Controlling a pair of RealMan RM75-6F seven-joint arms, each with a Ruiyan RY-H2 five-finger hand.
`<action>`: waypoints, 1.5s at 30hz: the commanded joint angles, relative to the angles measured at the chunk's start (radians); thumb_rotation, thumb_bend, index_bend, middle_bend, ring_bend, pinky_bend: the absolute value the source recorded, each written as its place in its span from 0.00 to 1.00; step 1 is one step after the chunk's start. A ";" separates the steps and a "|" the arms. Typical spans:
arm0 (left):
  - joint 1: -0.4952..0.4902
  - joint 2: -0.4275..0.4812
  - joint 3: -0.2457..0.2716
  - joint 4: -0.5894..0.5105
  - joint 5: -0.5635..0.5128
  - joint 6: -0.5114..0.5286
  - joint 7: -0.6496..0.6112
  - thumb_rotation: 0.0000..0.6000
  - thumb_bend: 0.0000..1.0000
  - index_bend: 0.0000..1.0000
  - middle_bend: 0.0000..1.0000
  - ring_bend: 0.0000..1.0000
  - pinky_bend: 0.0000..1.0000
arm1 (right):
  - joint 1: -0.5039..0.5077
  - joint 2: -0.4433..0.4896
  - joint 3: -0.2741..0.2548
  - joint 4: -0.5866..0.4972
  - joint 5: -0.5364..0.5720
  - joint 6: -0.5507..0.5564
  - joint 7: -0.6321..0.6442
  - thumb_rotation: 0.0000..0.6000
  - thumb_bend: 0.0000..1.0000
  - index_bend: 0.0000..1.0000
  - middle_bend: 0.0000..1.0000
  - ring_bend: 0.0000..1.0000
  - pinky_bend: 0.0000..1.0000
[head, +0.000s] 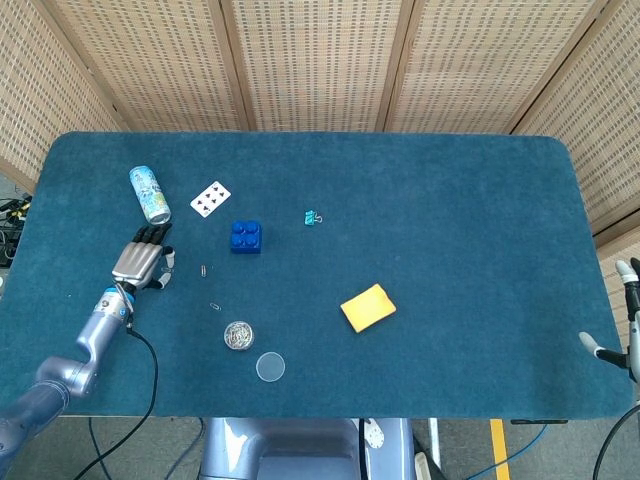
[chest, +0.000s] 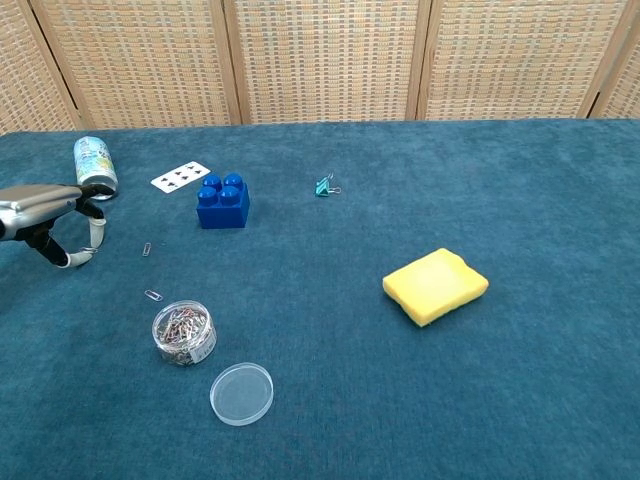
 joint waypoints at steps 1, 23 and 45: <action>0.000 0.000 -0.001 0.000 -0.001 -0.001 0.001 1.00 0.39 0.57 0.00 0.00 0.00 | 0.000 0.000 0.000 -0.001 0.000 -0.001 0.001 1.00 0.00 0.00 0.00 0.00 0.00; 0.008 0.019 -0.010 -0.026 -0.005 0.006 0.020 1.00 0.41 0.65 0.00 0.00 0.00 | 0.000 0.002 -0.003 -0.001 -0.005 -0.001 0.007 1.00 0.00 0.00 0.00 0.00 0.00; 0.006 0.173 -0.009 -0.376 0.040 0.127 0.194 1.00 0.46 0.68 0.00 0.00 0.00 | -0.005 0.012 0.000 -0.009 -0.005 0.006 0.024 1.00 0.00 0.00 0.00 0.00 0.00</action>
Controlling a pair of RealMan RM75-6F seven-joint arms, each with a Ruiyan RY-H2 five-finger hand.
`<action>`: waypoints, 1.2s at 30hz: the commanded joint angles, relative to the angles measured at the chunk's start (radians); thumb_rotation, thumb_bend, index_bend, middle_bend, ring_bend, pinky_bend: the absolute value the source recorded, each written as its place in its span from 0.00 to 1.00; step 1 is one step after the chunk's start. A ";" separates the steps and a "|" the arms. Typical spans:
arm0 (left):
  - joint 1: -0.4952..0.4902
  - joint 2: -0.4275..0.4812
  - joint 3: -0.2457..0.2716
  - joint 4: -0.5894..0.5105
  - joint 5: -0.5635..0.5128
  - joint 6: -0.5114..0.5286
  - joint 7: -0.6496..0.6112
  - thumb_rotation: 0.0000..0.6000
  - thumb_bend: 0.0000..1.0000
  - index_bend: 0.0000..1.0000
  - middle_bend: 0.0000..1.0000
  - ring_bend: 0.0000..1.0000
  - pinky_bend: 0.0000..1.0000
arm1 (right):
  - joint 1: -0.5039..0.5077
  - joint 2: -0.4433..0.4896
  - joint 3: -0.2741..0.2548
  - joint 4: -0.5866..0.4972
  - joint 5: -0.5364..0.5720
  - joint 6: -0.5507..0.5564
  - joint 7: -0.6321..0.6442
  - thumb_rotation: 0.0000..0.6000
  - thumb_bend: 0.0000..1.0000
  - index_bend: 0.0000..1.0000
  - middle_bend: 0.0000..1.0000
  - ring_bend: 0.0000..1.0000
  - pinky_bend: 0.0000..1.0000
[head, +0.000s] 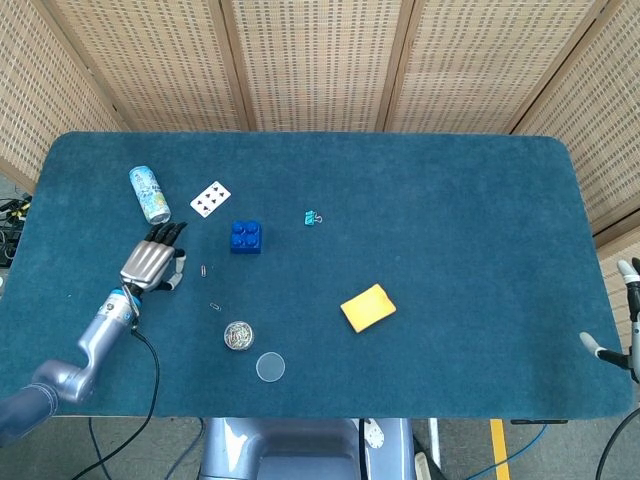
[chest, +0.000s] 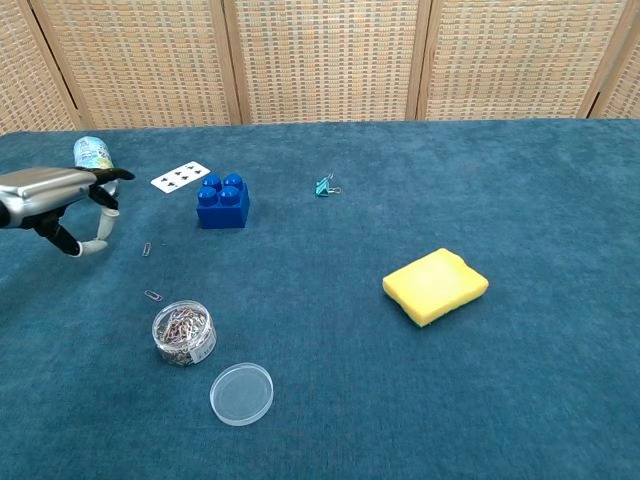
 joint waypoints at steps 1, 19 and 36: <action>-0.002 0.053 0.007 -0.116 0.030 0.046 0.062 1.00 0.46 0.68 0.00 0.00 0.00 | -0.002 0.002 0.000 -0.003 -0.003 0.004 0.003 1.00 0.00 0.00 0.00 0.00 0.00; 0.012 0.187 0.075 -0.570 0.165 0.169 0.289 1.00 0.46 0.69 0.00 0.00 0.00 | -0.012 0.016 0.004 -0.006 -0.008 0.018 0.036 1.00 0.00 0.00 0.00 0.00 0.00; 0.020 0.163 0.128 -0.571 0.197 0.146 0.212 1.00 0.46 0.69 0.00 0.00 0.00 | -0.016 0.023 0.007 -0.009 -0.007 0.021 0.052 1.00 0.00 0.00 0.00 0.00 0.00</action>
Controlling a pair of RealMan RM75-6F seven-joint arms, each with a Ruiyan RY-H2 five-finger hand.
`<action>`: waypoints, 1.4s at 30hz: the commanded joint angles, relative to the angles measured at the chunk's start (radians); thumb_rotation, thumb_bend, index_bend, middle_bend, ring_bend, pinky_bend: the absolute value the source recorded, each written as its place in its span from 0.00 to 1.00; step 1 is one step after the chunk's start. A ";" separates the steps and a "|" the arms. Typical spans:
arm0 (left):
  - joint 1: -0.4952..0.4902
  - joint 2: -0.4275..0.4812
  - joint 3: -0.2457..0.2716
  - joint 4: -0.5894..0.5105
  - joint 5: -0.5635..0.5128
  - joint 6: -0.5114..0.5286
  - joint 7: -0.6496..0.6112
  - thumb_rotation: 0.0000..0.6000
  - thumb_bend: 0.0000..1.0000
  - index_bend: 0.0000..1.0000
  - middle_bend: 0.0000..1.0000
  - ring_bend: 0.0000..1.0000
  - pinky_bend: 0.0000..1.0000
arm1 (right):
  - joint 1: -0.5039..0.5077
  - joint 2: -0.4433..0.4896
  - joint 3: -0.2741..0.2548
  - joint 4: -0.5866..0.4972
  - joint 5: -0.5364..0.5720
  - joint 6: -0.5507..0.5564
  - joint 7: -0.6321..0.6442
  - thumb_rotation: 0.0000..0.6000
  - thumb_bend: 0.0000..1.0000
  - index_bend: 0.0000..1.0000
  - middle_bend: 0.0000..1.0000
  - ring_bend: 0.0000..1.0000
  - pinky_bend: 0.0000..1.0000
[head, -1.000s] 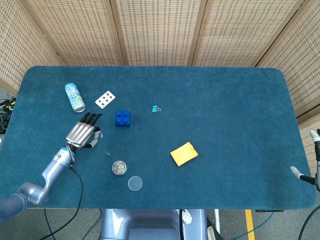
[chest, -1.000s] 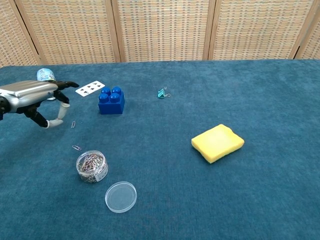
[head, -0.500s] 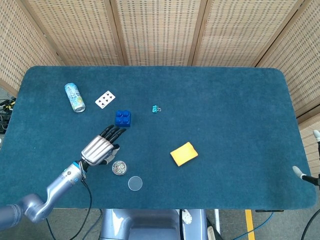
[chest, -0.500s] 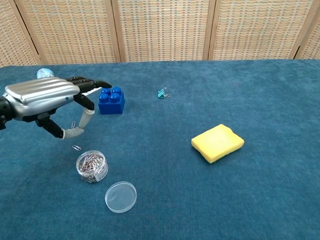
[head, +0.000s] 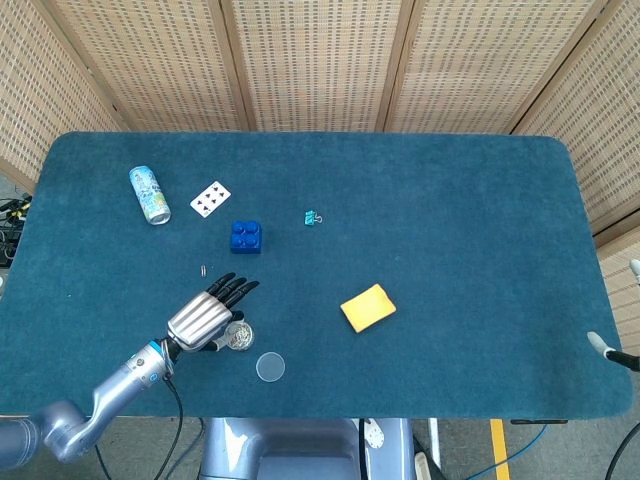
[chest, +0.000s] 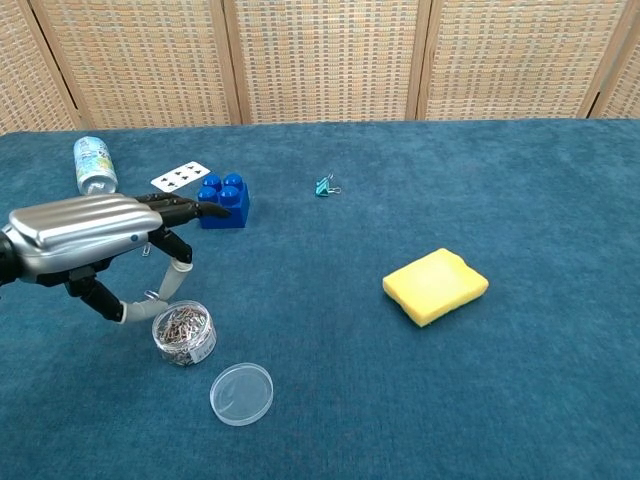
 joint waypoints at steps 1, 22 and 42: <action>-0.003 -0.018 0.006 0.029 0.015 0.001 -0.025 1.00 0.46 0.69 0.00 0.00 0.00 | 0.000 0.001 0.000 -0.001 0.001 0.000 0.000 1.00 0.00 0.00 0.00 0.00 0.00; -0.003 -0.061 0.005 0.091 0.037 0.031 -0.136 1.00 0.16 0.30 0.00 0.00 0.00 | 0.000 -0.001 -0.001 -0.001 -0.001 -0.001 -0.004 1.00 0.00 0.00 0.00 0.00 0.00; 0.178 0.162 -0.069 -0.103 -0.181 0.248 -0.075 1.00 0.00 0.00 0.00 0.00 0.00 | -0.002 0.000 -0.003 -0.008 -0.011 0.007 -0.007 1.00 0.00 0.00 0.00 0.00 0.00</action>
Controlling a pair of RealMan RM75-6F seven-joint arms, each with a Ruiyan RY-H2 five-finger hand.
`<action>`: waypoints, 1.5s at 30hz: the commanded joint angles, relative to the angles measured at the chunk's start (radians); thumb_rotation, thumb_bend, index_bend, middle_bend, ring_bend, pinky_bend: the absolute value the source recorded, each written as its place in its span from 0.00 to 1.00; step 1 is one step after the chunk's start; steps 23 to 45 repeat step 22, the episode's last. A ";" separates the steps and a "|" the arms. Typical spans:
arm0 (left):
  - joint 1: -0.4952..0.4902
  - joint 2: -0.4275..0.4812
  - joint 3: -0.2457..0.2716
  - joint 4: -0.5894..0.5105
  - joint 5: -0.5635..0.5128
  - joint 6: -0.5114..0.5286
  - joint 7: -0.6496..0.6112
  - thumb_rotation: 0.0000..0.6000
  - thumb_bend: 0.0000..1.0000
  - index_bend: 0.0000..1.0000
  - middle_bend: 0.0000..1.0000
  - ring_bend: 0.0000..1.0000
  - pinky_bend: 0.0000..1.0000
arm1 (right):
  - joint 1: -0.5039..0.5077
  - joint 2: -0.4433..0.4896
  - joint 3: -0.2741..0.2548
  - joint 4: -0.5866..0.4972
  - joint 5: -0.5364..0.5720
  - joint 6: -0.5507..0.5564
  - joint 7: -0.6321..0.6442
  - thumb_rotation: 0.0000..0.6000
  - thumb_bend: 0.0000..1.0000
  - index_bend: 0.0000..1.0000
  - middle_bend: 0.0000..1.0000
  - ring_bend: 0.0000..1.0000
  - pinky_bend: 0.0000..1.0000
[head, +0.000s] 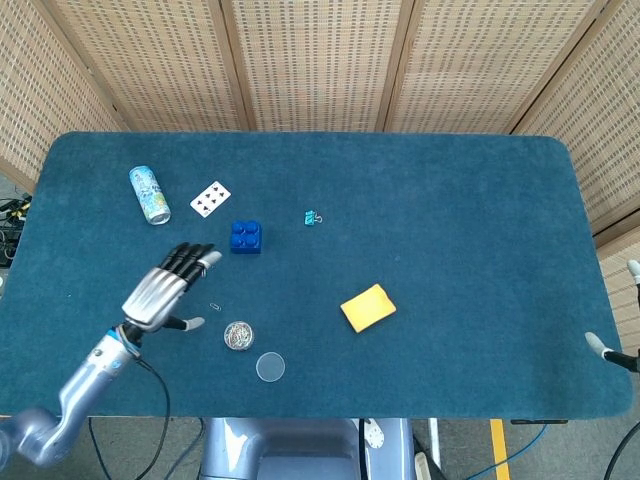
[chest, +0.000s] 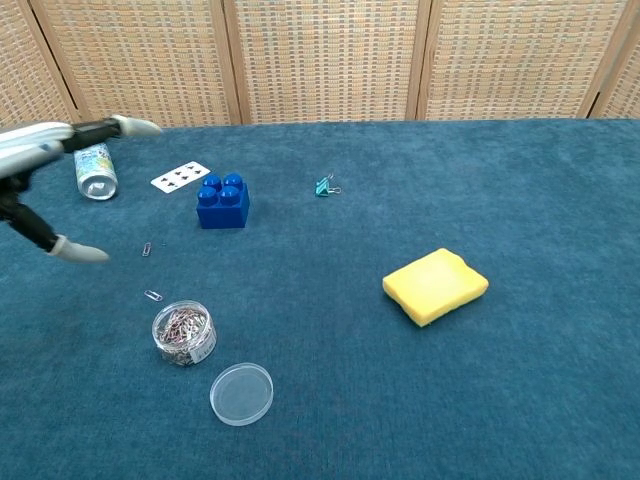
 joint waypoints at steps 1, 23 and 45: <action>0.101 0.067 -0.011 -0.068 -0.105 0.095 0.128 1.00 0.00 0.00 0.00 0.00 0.00 | 0.000 -0.001 -0.001 -0.001 -0.003 0.001 -0.005 1.00 0.00 0.00 0.00 0.00 0.00; 0.354 0.238 0.023 -0.263 -0.152 0.314 0.179 1.00 0.00 0.00 0.00 0.00 0.00 | -0.002 -0.012 -0.019 -0.048 0.008 0.024 -0.223 1.00 0.00 0.00 0.00 0.00 0.00; 0.354 0.238 0.023 -0.263 -0.152 0.314 0.179 1.00 0.00 0.00 0.00 0.00 0.00 | -0.002 -0.012 -0.019 -0.048 0.008 0.024 -0.223 1.00 0.00 0.00 0.00 0.00 0.00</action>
